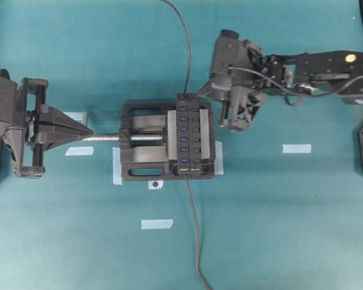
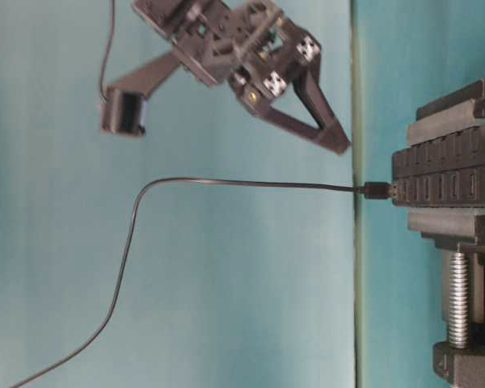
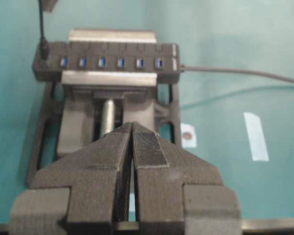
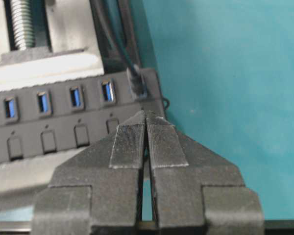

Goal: Insert the USB into the second port from the front of the fixed hub.
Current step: 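Move the right gripper over the hub toward the black USB plug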

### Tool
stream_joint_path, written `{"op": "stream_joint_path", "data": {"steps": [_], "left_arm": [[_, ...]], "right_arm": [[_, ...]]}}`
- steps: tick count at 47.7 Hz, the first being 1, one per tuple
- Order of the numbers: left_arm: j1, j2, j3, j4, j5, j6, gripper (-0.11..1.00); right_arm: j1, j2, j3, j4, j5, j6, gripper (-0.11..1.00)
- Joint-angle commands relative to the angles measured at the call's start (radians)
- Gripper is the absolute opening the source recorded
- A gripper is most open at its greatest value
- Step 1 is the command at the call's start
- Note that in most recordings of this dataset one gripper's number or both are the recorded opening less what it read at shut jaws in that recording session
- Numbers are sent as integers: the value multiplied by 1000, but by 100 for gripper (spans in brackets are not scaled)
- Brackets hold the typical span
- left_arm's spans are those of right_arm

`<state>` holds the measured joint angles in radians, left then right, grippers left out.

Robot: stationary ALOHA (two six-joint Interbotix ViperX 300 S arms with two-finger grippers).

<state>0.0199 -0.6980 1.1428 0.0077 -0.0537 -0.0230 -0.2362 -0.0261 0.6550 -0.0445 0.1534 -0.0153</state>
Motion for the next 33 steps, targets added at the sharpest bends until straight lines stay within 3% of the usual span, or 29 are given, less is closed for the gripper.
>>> {"op": "stream_joint_path", "data": {"steps": [1,33], "left_arm": [[2,-2,-11,3,-2,-2,0],[11,-6,-3,2,6,-2,0]], "right_arm": [[-2,-6,-31,0,-8,-12,2],[-2,5,-40,3,-11,0,3]]}}
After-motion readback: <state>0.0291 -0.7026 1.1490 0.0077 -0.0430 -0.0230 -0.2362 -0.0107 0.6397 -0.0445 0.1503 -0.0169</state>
